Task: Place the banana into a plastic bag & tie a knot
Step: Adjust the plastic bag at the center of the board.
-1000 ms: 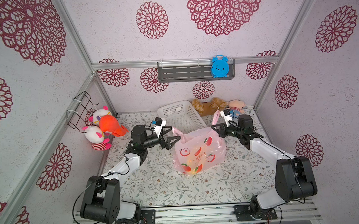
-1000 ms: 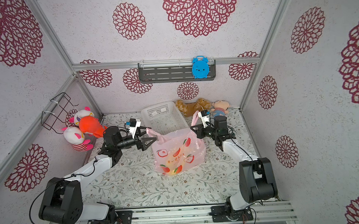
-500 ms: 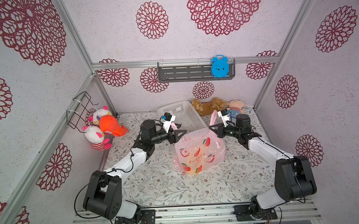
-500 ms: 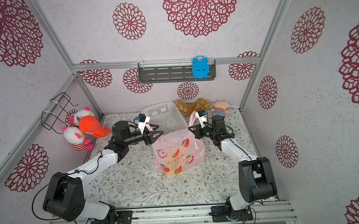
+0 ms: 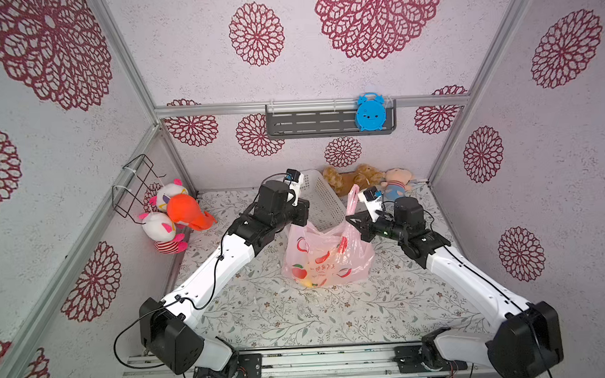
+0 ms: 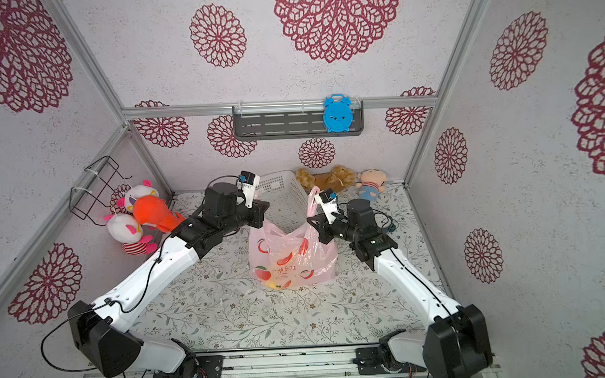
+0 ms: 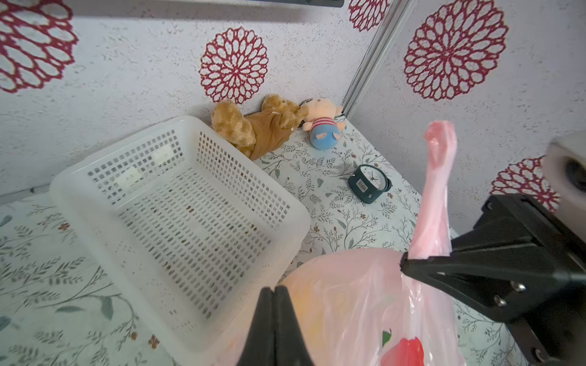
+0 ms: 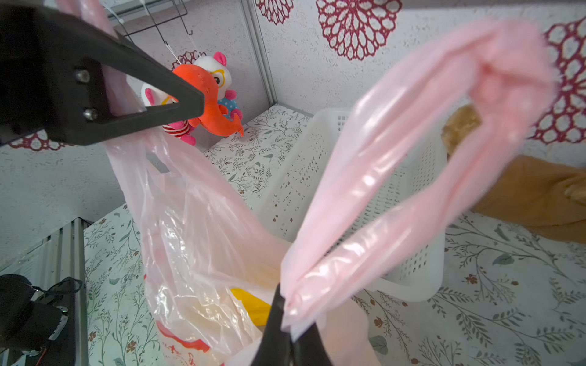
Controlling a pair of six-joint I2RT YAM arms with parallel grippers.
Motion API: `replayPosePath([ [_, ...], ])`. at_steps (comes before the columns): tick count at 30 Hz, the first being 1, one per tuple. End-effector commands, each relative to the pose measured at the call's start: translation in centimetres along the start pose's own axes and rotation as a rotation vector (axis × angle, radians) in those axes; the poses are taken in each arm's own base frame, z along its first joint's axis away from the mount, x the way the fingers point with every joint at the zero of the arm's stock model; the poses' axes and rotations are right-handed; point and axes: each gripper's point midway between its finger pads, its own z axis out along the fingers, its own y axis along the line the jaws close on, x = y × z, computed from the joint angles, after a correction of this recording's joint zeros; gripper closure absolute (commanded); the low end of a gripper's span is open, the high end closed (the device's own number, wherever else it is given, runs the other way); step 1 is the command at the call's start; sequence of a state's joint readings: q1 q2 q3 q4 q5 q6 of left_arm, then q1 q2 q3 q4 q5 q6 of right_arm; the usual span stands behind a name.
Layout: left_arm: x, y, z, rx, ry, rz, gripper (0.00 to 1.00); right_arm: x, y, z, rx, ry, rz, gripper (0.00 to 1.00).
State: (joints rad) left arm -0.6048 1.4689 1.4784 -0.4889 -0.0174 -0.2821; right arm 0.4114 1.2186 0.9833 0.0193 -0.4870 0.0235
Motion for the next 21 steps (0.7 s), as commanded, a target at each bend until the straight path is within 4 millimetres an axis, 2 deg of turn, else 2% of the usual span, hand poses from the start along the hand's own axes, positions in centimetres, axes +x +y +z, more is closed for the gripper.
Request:
replayPosePath([
  [1, 2.9, 2.0, -2.2, -0.195, 0.193, 0.037, 1.0, -0.9, -0.4, -1.8, 0.1, -0.025, -0.077, 1.0],
  [3, 4.1, 1.7, -2.4, -0.211, 0.279, 0.068, 1.0, 0.2, -1.0, -2.0, 0.136, -0.013, -0.09, 1.0],
  [5, 6.4, 2.0, -1.6, -0.217, 0.371, 0.087, 1.0, 1.9, -1.9, -1.8, 0.177, 0.004, -0.086, 1.0],
  [11, 16.4, 1.7, 3.9, -0.156, 0.667, 0.107, 1.0, 7.7, -4.4, -0.2, 0.258, 0.037, -0.017, 1.0],
  [12, 17.9, 1.6, 4.5, -0.145, 0.724, 0.109, 1.0, 8.2, -4.7, 0.0, 0.268, 0.048, -0.012, 1.0],
  [14, 19.7, 1.3, 4.9, -0.136, 0.812, 0.138, 1.0, 8.2, -4.9, 0.2, 0.276, 0.053, -0.008, 1.0],
  [16, 19.3, 1.2, 4.7, -0.136, 0.859, 0.188, 1.0, 7.4, -4.6, 0.3, 0.255, 0.041, -0.005, 1.0],
  [20, 14.4, 0.2, 4.3, -0.057, 0.744, 0.182, 1.0, 6.0, -3.7, 0.2, 0.214, 0.003, -0.004, 1.0],
  [21, 13.4, 0.1, 4.2, -0.025, 0.707, 0.161, 0.9, 5.9, -3.6, 0.1, 0.208, 0.001, -0.005, 1.0],
])
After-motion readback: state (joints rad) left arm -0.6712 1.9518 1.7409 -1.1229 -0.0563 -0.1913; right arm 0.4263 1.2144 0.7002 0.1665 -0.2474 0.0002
